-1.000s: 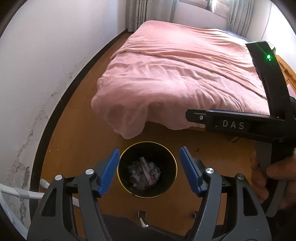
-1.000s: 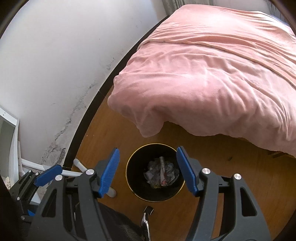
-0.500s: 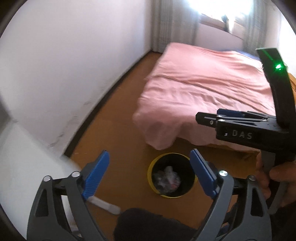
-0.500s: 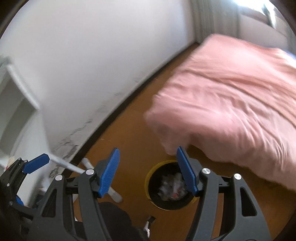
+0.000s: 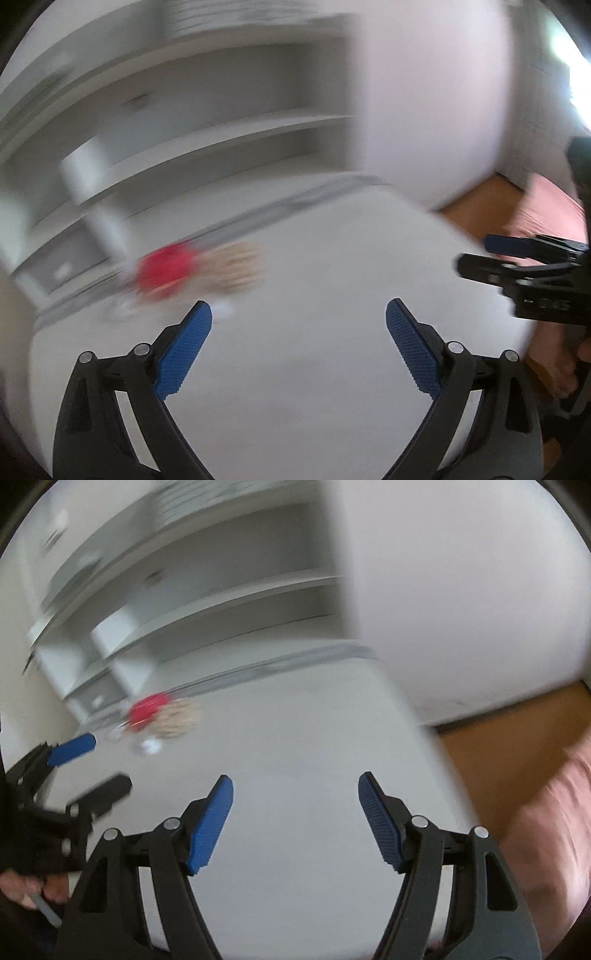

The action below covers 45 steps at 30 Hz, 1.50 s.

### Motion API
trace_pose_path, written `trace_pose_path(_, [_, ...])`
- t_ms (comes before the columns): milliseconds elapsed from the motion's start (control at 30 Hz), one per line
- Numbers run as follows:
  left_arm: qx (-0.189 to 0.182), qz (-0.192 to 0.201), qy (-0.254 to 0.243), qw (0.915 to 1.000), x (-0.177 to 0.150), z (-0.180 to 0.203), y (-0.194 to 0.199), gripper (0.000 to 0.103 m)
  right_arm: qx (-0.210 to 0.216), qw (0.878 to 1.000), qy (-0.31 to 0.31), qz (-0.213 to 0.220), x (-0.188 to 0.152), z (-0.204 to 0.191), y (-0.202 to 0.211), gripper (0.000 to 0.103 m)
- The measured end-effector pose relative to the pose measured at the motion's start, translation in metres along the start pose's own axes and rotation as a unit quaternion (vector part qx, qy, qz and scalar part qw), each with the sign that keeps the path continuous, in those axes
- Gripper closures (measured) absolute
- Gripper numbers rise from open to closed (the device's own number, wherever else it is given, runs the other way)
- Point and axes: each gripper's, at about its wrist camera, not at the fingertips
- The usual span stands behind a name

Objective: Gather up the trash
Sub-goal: 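Grasp the beige puffed snack with the right tool while the left tool grasps the white paper wrapper, then drop the paper wrapper into the bin with the left tool while the right tool drops the snack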

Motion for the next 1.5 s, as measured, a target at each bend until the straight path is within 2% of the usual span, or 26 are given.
trace_pose_path(100, [0.060,-0.015,0.052,0.9967,-0.014,-0.076,-0.001,0.011,0.048,0.998,0.040,-0.028,0.023,-0.058,-0.047,0.035])
trace_pose_path(167, [0.084,-0.026,0.079,0.9930,-0.024,-0.113,-0.002,0.011,0.072,0.995,0.053,-0.045,0.033,-0.091,-0.072,0.035])
trace_pose_path(233, [0.094,-0.033,0.102,0.9898,-0.034,-0.145,-0.002,0.011,0.083,0.993,0.062,-0.058,0.043,-0.111,-0.096,0.035])
trace_pose_path(333, [0.101,-0.047,0.125,0.9859,-0.044,-0.175,-0.012,0.011,0.081,0.991,0.081,-0.076,0.053,-0.135,-0.133,0.035])
trace_pose_path(533, [0.092,-0.058,0.122,0.9866,-0.039,-0.194,-0.043,0.011,0.076,0.989,0.074,-0.105,0.063,-0.140,-0.180,0.035])
trace_pose_path(667, [0.085,-0.067,0.112,0.9878,-0.026,-0.187,-0.072,0.011,0.073,0.988,0.077,-0.114,0.062,-0.139,-0.193,0.036])
trace_pose_path(700, [0.084,-0.068,0.109,0.9882,-0.023,-0.187,-0.079,0.011,0.075,0.987,0.076,-0.116,0.063,-0.137,-0.195,0.039])
trace_pose_path(733, [0.084,-0.068,0.104,0.9887,-0.020,-0.186,-0.087,0.011,0.075,0.987,0.077,-0.118,0.062,-0.136,-0.196,0.055])
trace_pose_path(767, [0.084,-0.069,0.100,0.9890,-0.018,-0.184,-0.093,0.011,0.077,0.987,0.079,-0.120,0.062,-0.135,-0.196,0.064])
trace_pose_path(900, [0.082,-0.070,0.100,0.9891,-0.014,-0.183,-0.112,0.013,0.090,0.987,0.080,-0.109,0.064,-0.131,-0.189,0.068])
trace_pose_path(967, [0.079,-0.072,0.102,0.9890,-0.014,-0.185,-0.118,0.025,0.097,0.986,0.079,-0.106,0.064,-0.127,-0.180,0.068])
trace_pose_path(1000, [0.076,-0.074,0.102,0.9891,-0.013,-0.185,-0.121,0.028,0.098,0.986,0.079,-0.104,0.064,-0.126,-0.176,0.068])
trace_pose_path(1100, [0.075,-0.084,0.103,0.9883,-0.013,-0.184,-0.128,0.050,0.102,0.986,0.083,-0.100,0.060,-0.121,-0.161,0.068])
trace_pose_path(1167, [0.071,-0.092,0.100,0.9881,-0.014,-0.183,-0.129,0.084,0.104,0.986,0.085,-0.098,0.057,-0.119,-0.153,0.068])
trace_pose_path(1267, [0.078,-0.089,0.099,0.9880,-0.014,-0.179,-0.122,0.085,0.102,0.987,0.083,-0.091,0.051,-0.111,-0.134,0.068])
trace_pose_path(1433, [0.077,-0.065,0.096,0.9903,-0.014,-0.159,-0.087,0.087,0.086,0.992,0.062,-0.070,0.036,-0.078,-0.091,0.068])
trace_pose_path(1467, [0.074,-0.059,0.093,0.9912,-0.012,-0.152,-0.082,0.097,0.081,0.993,0.057,-0.065,0.032,-0.069,-0.082,0.068])
trace_pose_path(1500, [0.068,-0.052,0.090,0.9923,-0.011,-0.142,-0.072,0.101,0.073,0.994,0.050,-0.060,0.028,-0.058,-0.071,0.068])
Point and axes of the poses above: each gripper's, at about its wrist camera, not at the fingertips, and y roughly against the way its jaws point, z to its right, x to its top, and after that the axes turned 3 degrees about z, right-handed
